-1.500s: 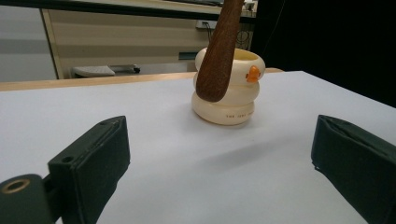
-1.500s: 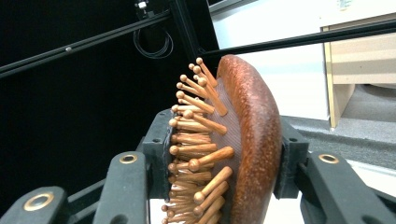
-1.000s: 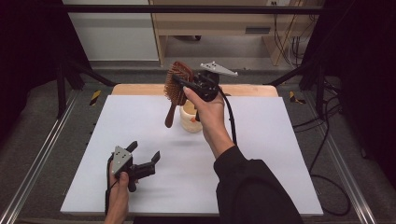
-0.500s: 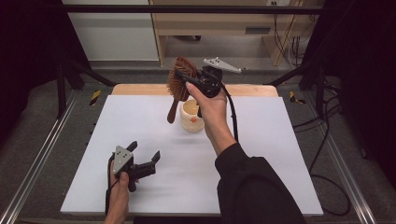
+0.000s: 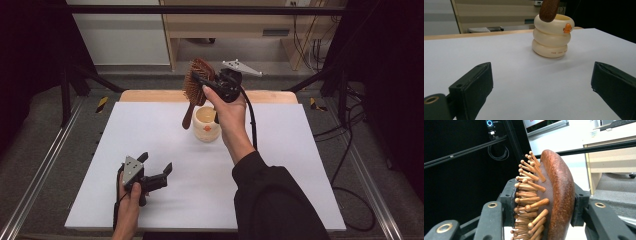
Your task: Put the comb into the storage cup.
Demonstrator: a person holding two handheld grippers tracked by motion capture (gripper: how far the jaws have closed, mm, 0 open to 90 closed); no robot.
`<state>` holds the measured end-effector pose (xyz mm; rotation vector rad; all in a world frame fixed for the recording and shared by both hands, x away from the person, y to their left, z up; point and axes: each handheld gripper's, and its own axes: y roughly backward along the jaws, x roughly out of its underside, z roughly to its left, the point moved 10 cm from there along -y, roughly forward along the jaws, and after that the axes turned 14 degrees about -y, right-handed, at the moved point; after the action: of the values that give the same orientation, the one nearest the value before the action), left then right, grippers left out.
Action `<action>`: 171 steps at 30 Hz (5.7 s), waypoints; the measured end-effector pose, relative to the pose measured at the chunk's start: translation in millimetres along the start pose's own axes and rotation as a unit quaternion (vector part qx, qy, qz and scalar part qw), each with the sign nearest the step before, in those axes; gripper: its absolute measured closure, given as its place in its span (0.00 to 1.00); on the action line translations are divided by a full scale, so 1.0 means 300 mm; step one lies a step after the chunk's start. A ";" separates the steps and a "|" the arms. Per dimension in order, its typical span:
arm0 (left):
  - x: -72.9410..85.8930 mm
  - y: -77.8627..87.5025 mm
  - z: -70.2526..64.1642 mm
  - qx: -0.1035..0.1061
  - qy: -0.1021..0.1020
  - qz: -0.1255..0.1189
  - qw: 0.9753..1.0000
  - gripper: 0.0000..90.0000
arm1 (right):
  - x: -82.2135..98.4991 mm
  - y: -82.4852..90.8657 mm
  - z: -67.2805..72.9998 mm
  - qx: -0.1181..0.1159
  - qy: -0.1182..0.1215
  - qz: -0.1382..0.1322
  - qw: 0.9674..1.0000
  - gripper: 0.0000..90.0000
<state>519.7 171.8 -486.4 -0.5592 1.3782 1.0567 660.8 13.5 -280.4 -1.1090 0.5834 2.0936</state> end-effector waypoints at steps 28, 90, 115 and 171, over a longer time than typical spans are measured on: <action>0.011 -0.011 -0.024 0.012 -0.018 0.013 1.000 0.04 | -0.054 0.037 -0.024 0.005 -0.009 -0.029 1.000 0.57; 0.013 -0.015 -0.029 0.014 -0.018 0.013 1.000 0.04 | -0.065 0.037 -0.234 0.087 0.011 -0.058 0.994 0.57; 0.014 -0.016 -0.034 0.017 -0.019 0.014 1.000 0.04 | 0.000 0.034 -0.314 0.099 -0.004 -0.046 0.994 0.57; 0.001 -0.009 -0.031 0.015 -0.023 0.002 1.000 0.04 | 0.076 0.006 -0.369 0.099 -0.032 -0.029 0.994 0.56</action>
<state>517.1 162.7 -488.9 -0.5065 1.3530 1.0449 709.5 -52.0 -358.8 -0.9315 0.7026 1.9657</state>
